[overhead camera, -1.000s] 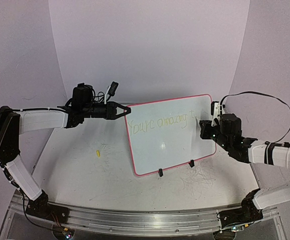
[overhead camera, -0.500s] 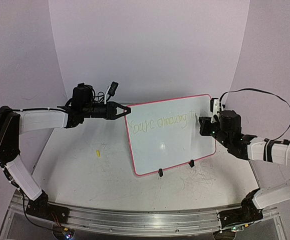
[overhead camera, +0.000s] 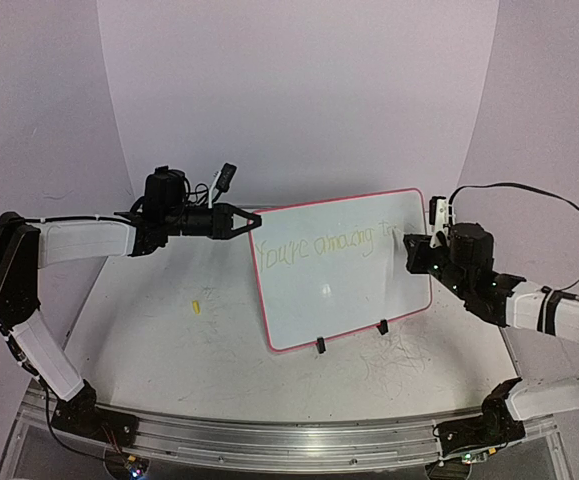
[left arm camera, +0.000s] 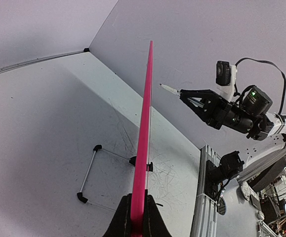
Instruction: Write a sentence on the whiteboard
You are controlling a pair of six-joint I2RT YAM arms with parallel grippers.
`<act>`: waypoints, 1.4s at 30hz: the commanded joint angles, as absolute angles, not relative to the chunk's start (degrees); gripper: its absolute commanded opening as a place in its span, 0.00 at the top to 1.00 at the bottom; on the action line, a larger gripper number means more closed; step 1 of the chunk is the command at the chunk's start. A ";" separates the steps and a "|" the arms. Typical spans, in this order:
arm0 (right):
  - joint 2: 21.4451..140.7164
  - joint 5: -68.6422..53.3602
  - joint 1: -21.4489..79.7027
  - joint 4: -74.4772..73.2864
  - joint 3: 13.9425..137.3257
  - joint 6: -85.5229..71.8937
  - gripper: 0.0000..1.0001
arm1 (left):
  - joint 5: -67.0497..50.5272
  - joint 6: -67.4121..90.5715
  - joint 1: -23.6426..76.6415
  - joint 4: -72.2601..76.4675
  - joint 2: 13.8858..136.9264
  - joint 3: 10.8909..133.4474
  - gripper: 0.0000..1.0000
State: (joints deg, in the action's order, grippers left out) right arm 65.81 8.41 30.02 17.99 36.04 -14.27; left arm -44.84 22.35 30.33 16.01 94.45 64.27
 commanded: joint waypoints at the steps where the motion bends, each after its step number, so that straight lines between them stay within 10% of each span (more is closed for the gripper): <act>1: 64.52 7.14 26.60 17.40 35.78 -15.37 1.00 | -42.63 19.95 30.66 12.87 94.43 64.30 1.00; 42: 70.70 0.62 26.33 25.00 34.79 -13.96 1.00 | -42.98 19.68 31.12 12.85 94.25 64.29 1.00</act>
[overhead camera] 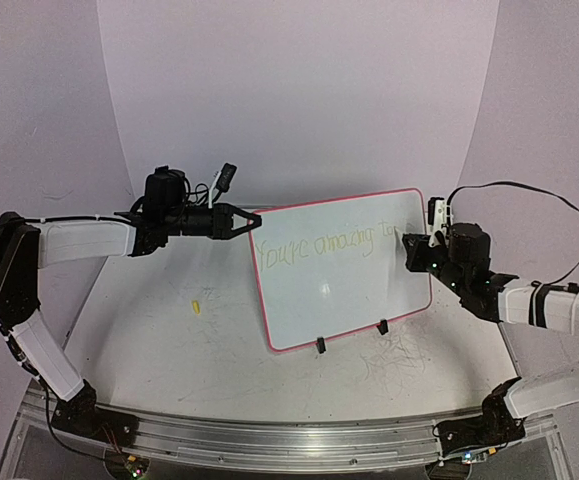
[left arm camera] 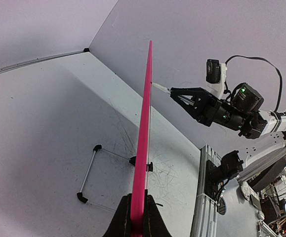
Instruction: Write a sentence on the whiteboard
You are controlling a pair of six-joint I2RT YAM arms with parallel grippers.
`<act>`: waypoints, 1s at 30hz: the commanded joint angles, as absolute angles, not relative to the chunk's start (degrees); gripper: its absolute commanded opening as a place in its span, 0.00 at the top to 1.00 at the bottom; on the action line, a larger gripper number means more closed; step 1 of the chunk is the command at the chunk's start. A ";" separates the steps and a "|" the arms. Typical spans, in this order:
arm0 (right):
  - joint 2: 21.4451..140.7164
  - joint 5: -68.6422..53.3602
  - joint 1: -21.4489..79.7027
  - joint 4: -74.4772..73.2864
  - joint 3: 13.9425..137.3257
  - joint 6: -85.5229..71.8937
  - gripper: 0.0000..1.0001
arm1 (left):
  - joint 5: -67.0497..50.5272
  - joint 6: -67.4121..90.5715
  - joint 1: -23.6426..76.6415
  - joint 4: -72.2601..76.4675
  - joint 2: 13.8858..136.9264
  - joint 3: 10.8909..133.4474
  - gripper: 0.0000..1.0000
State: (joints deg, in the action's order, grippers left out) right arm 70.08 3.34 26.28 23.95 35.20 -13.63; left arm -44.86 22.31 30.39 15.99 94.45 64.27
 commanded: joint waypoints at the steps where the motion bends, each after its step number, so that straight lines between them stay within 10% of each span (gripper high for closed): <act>1: 70.65 0.52 26.30 24.84 34.53 -14.11 1.00 | -42.98 19.63 31.12 12.84 94.17 64.26 1.00; 30: 73.84 8.99 26.31 24.87 41.04 -13.99 1.00 | -42.90 19.34 31.29 12.80 94.09 64.16 1.00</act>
State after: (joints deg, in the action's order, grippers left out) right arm 72.01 7.54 26.33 23.40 37.49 -14.99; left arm -44.73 22.43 30.47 15.97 94.45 64.27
